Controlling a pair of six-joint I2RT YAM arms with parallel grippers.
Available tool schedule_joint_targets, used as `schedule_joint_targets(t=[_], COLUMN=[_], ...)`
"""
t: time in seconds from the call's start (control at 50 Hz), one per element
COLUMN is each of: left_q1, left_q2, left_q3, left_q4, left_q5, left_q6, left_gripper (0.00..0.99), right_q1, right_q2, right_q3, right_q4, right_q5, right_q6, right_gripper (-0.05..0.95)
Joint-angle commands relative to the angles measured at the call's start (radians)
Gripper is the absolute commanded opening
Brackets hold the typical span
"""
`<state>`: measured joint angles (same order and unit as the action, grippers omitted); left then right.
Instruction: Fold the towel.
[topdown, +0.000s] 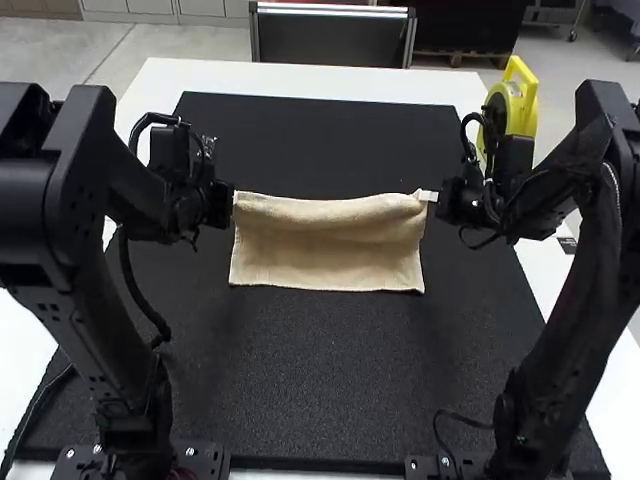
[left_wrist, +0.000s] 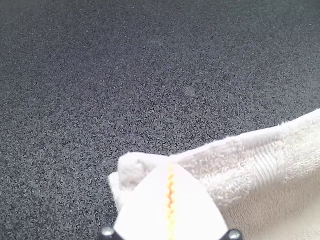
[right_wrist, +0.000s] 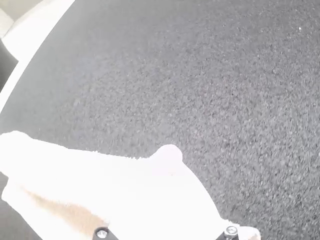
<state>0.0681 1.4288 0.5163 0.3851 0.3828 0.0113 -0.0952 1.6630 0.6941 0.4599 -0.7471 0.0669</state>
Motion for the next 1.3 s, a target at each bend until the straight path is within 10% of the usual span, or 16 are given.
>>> schedule_joint_targets(t=[0.0,1.28], left_q1=[0.006,0.006], left_q2=[-0.031,-0.073], left_q3=[-0.016,-0.206], left_q4=[-0.002,0.044], left_q5=[0.01,-0.013], left_q6=[0.01,0.108], left_gripper=[0.028,0.028], right_q1=[-0.02,-0.032], right_q2=[-0.048,-0.046], right_q3=[-0.016,-0.188], right_q4=[0.0,0.043], right_q5=[-0.021,0.012], right_q6=[-0.012,-0.061], right_gripper=[-0.02,-0.02])
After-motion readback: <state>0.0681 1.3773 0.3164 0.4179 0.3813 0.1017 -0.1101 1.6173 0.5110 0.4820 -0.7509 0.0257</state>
